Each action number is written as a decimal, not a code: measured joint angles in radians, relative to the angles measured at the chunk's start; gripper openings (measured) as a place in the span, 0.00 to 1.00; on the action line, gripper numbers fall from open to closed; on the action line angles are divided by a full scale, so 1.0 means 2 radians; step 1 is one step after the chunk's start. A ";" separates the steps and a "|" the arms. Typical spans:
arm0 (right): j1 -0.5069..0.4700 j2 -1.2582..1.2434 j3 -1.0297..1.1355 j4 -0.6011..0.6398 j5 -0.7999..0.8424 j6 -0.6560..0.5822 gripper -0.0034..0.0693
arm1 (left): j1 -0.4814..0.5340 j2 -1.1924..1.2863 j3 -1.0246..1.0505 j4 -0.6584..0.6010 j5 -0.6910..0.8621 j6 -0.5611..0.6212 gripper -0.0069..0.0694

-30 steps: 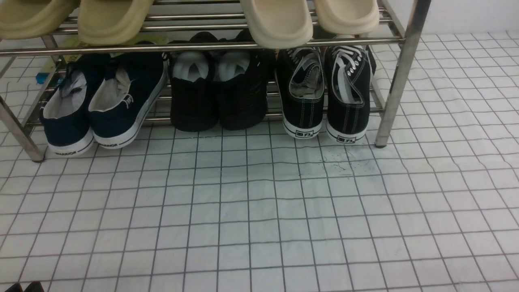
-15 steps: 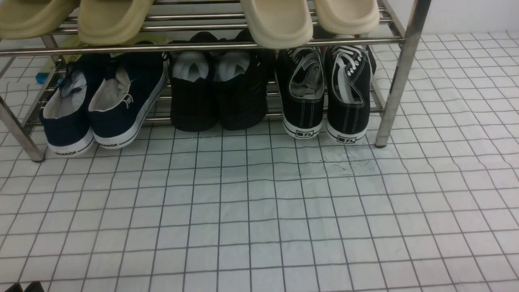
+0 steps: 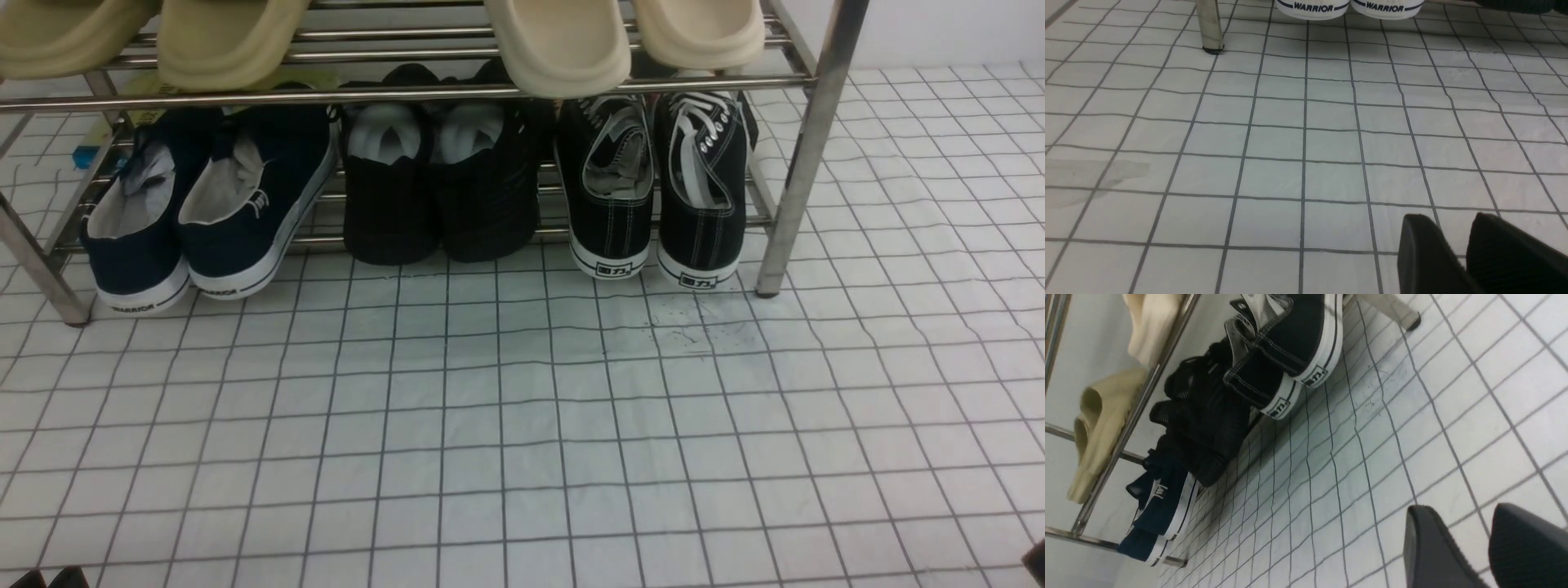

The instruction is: Take the shoes off the shelf with your hand from the white checkered tablecloth.

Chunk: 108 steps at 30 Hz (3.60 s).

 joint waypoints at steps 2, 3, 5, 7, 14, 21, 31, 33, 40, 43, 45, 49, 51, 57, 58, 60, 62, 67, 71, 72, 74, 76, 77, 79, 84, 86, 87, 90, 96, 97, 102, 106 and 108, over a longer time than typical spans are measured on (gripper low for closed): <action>0.000 0.000 -0.018 -0.013 -0.017 -0.054 0.32 | 0.000 0.000 0.000 0.000 0.000 0.000 0.35; 0.000 0.001 -0.036 -0.023 -0.024 -0.083 0.28 | 0.000 0.000 0.000 0.000 0.000 0.000 0.35; 0.000 0.016 -0.078 -0.041 -0.034 -0.130 0.19 | 0.000 0.000 0.000 0.000 0.000 0.000 0.35; 0.000 0.057 -0.133 -0.057 -0.025 -0.165 0.07 | 0.000 0.000 0.000 0.000 0.000 0.000 0.35; 0.000 0.251 -0.259 -0.093 0.225 -0.184 0.04 | 0.000 0.000 0.000 0.000 0.000 0.000 0.35; 0.000 0.482 -0.364 -0.105 0.392 -0.200 0.05 | 0.000 0.000 0.000 0.000 0.000 0.000 0.35; 0.104 0.693 -0.573 -0.039 0.390 -0.280 0.05 | 0.000 0.000 0.000 0.000 0.000 0.000 0.35; 0.137 0.729 -0.631 -0.088 0.391 -0.246 0.05 | 0.000 0.000 0.000 0.000 0.000 0.000 0.35; 0.234 0.851 -0.812 -0.278 0.402 -0.121 0.08 | 0.000 0.000 0.000 0.000 0.000 0.000 0.35; 0.252 0.877 -0.849 -0.318 0.402 -0.102 0.11 | 0.000 0.000 0.000 0.000 0.000 0.000 0.35; 0.268 0.898 -0.880 -0.349 0.390 -0.092 0.19 | 0.000 0.000 0.000 0.000 0.000 0.000 0.35; 0.280 0.920 -0.894 -0.383 0.352 -0.093 0.33 | 0.000 0.000 0.000 0.000 0.000 0.000 0.35; 0.285 0.939 -0.895 -0.401 0.320 -0.102 0.47 | 0.000 0.000 0.000 0.000 0.000 0.000 0.35; 0.285 0.971 -0.895 -0.432 0.281 -0.107 0.71 | 0.000 0.000 0.000 0.000 0.000 0.000 0.35; 0.285 0.979 -0.895 -0.446 0.272 -0.107 0.77 | 0.000 0.000 0.000 0.000 0.000 0.000 0.35; 0.285 0.986 -0.895 -0.461 0.263 -0.108 0.80 | 0.000 0.000 0.000 0.000 0.000 0.000 0.35; 0.285 0.992 -0.896 -0.475 0.253 -0.109 0.82 | 0.000 0.000 0.000 0.000 0.000 0.000 0.35; 0.285 0.993 -0.896 -0.490 0.241 -0.109 0.83 | 0.000 0.000 0.000 0.000 0.000 0.000 0.35; 0.285 0.998 -0.896 -0.492 0.213 -0.109 0.83 | 0.000 0.000 0.000 0.000 0.000 0.000 0.35; 0.285 1.000 -0.896 -0.492 0.208 -0.109 0.83 | 0.000 0.000 0.000 0.000 0.000 0.000 0.35; 0.285 1.007 -0.896 -0.492 0.197 -0.109 0.83 | 0.000 0.000 0.000 0.000 0.000 0.000 0.35; 0.285 1.016 -0.896 -0.494 0.191 -0.109 0.83 | 0.000 0.000 0.000 0.001 0.000 0.000 0.35; 0.285 1.023 -0.896 -0.498 0.188 -0.109 0.82 | 0.000 0.000 0.000 0.001 0.000 0.000 0.35; 0.285 1.029 -0.896 -0.502 0.188 -0.111 0.82 | 0.000 0.000 0.000 0.001 0.000 0.000 0.35; 0.285 1.040 -0.897 -0.519 0.188 -0.115 0.70 | 0.000 0.000 0.000 0.001 0.000 0.000 0.35; 0.285 1.040 -0.897 -0.525 0.191 -0.117 0.52 | 0.000 0.000 0.000 0.001 0.000 0.000 0.35; 0.285 1.039 -0.897 -0.526 0.194 -0.118 0.44 | 0.000 0.000 0.000 0.001 0.000 0.000 0.35; 0.285 1.034 -0.897 -0.523 0.206 -0.121 0.20 | 0.000 0.000 0.000 0.001 0.000 0.000 0.35; 0.311 0.979 -0.895 -0.472 0.321 -0.121 0.10 | 0.000 0.000 0.000 0.001 0.000 0.000 0.35; 0.316 0.968 -0.895 -0.465 0.334 -0.121 0.10 | 0.000 0.000 0.000 0.001 0.000 0.000 0.35; 0.343 0.918 -0.895 -0.438 0.398 -0.121 0.10 | 0.000 0.000 0.000 0.001 0.000 0.000 0.35; 0.355 0.909 -0.896 -0.435 0.443 -0.121 0.10 | 0.000 0.000 0.000 0.001 0.000 0.000 0.35; 0.359 0.905 -0.895 -0.424 0.447 -0.121 0.10 | 0.000 0.000 0.000 0.001 0.000 0.000 0.35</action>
